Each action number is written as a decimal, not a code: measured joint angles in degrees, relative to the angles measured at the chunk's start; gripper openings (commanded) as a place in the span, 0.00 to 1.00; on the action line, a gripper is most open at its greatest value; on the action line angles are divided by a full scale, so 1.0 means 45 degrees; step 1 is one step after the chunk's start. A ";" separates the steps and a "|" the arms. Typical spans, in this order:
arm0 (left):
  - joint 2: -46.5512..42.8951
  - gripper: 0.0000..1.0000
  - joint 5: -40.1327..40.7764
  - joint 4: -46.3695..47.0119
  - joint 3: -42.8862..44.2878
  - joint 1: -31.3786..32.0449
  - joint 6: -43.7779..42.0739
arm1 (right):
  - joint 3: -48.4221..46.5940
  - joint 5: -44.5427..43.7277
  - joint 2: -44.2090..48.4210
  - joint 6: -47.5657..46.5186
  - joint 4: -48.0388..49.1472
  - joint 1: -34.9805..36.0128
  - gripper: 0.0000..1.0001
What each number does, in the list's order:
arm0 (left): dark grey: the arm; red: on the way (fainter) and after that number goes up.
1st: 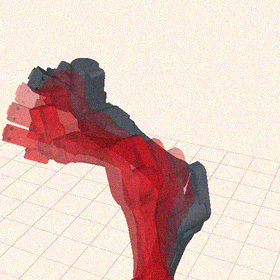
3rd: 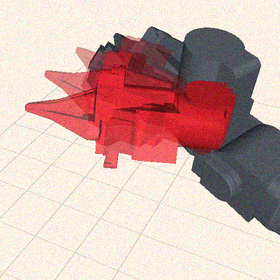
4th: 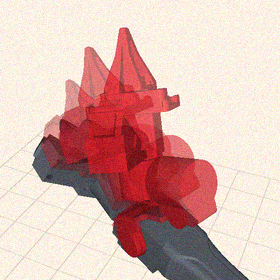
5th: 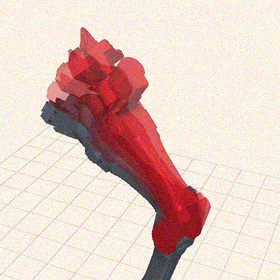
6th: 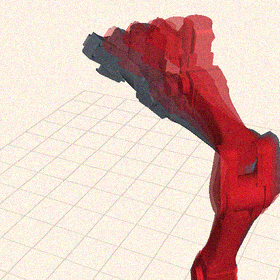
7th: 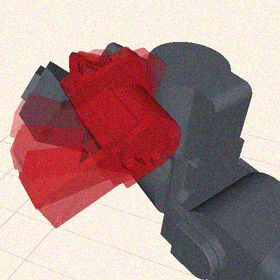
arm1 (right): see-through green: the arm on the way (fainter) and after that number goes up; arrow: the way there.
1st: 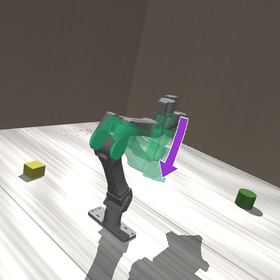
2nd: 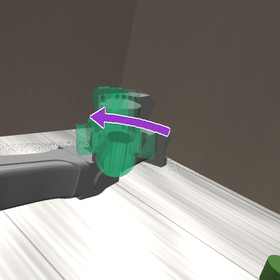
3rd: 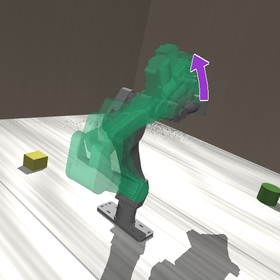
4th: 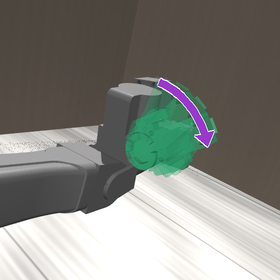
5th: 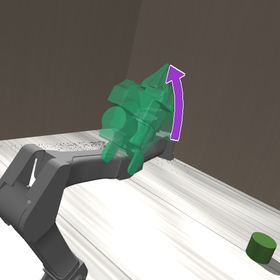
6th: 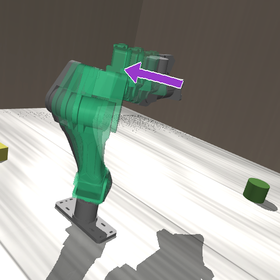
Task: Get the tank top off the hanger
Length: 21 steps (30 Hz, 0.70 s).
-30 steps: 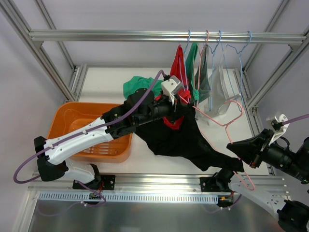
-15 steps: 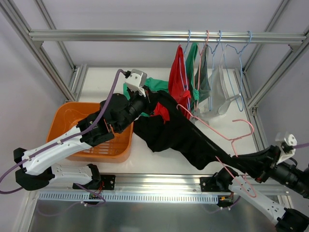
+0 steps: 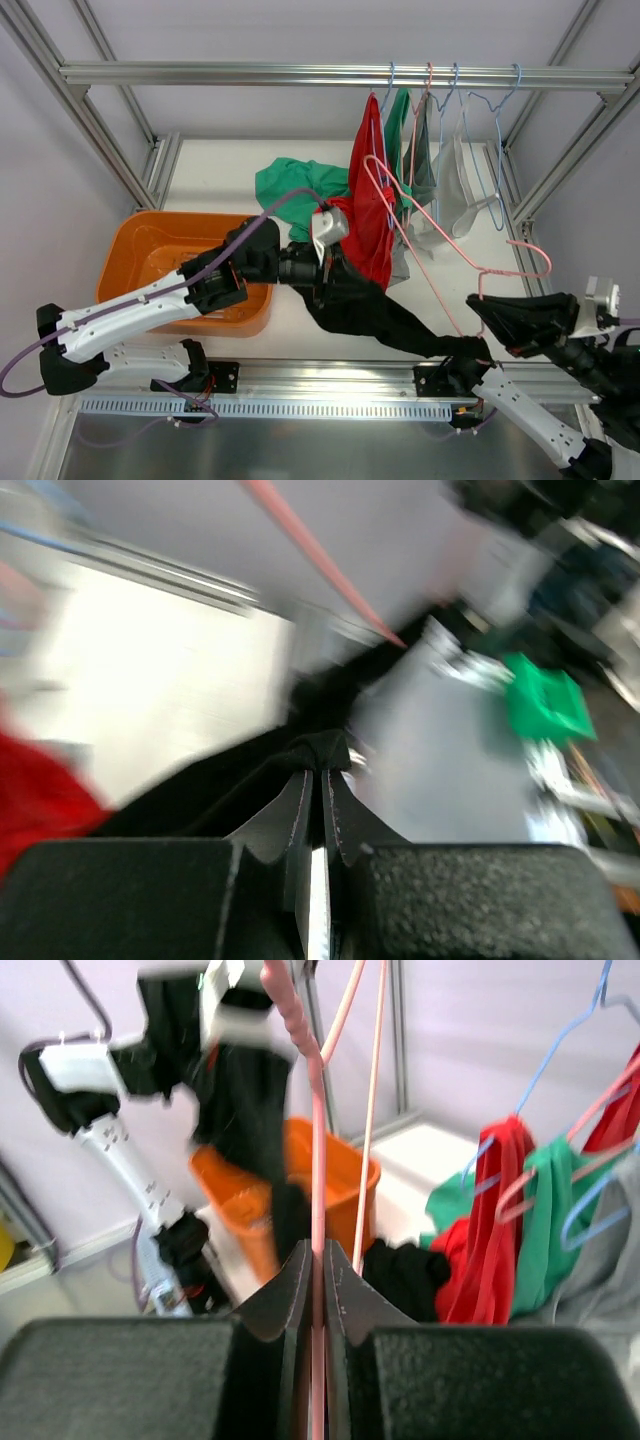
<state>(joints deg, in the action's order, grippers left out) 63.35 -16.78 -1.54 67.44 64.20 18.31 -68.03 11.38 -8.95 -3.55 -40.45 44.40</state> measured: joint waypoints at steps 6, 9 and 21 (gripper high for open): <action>-0.0379 0.00 -0.3842 0.1112 -0.2783 0.1258 0.0151 | 0.2642 0.0073 -0.0495 -0.0272 0.5362 0.0000 0.00; -0.0952 0.00 -0.2205 0.0874 -0.4600 0.1316 0.0568 | 0.2327 0.0039 -0.1433 -0.0267 0.6314 0.0000 0.00; -0.1175 0.99 0.7640 -0.2754 -0.6421 0.1297 0.3580 | -0.1962 -0.1739 -0.5581 0.0452 0.2759 0.0000 0.00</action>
<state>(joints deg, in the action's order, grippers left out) 58.06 17.61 -13.93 38.54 70.04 34.41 -76.86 3.55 -34.06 -1.52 -28.03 44.40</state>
